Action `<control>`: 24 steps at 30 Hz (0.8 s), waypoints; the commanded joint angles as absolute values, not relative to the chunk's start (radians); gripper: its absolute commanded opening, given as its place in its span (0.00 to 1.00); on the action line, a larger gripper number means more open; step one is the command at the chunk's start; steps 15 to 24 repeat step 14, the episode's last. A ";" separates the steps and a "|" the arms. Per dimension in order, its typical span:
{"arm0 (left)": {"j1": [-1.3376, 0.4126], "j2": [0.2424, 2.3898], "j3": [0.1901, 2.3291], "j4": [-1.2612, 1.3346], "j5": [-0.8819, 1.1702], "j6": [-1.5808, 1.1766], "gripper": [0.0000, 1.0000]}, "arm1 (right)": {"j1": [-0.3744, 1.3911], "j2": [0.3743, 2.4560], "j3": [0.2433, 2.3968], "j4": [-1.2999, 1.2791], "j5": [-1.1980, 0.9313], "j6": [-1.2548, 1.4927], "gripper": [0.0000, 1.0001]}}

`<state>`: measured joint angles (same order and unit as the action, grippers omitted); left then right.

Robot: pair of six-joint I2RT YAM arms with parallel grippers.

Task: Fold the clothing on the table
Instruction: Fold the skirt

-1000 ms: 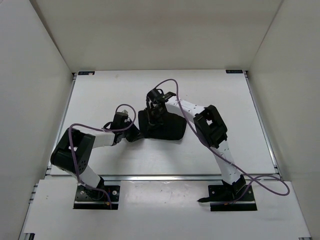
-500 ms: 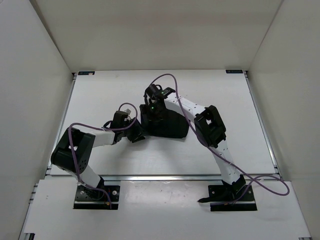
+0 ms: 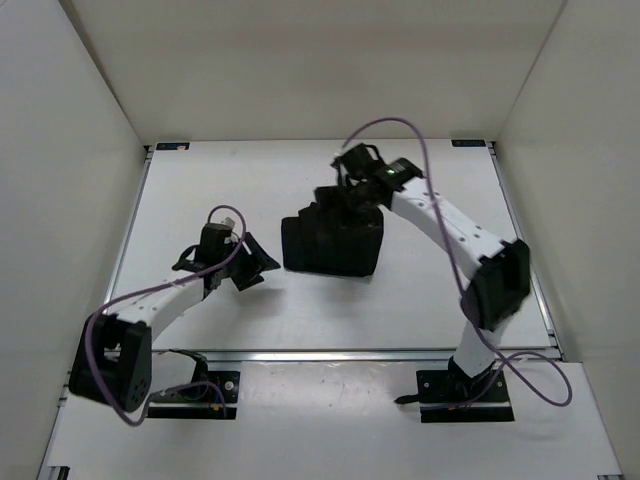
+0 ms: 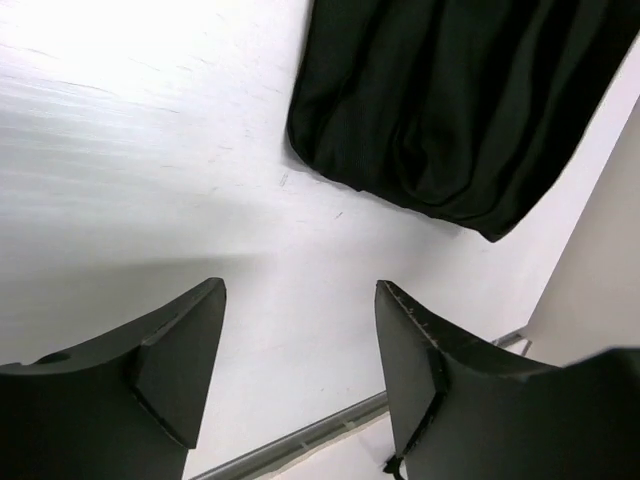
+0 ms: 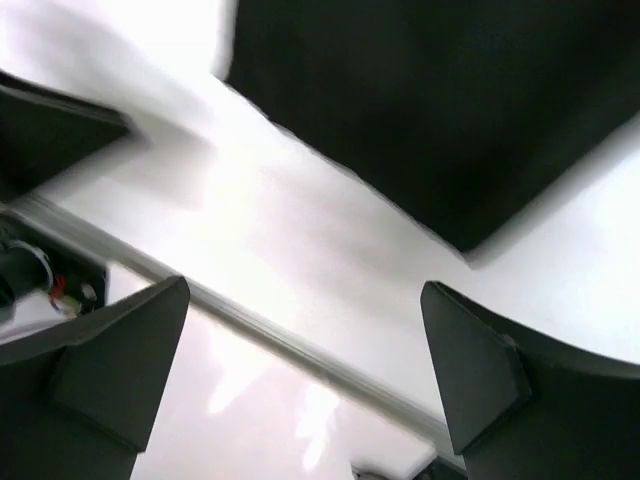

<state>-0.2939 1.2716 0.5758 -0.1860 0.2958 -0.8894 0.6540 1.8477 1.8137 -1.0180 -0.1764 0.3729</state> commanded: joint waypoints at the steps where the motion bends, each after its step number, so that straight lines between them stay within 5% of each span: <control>1: -0.247 1.172 0.580 -0.343 0.253 -0.812 0.73 | 0.533 1.686 1.580 -0.965 -0.224 0.354 0.99; 11: -0.268 1.112 0.609 -0.517 0.209 -0.735 0.73 | 0.321 1.396 1.224 -0.847 -0.367 0.279 1.00; 24: -0.265 1.091 0.607 -0.529 0.192 -0.738 0.74 | 0.365 1.388 1.247 -0.854 -0.274 0.244 0.99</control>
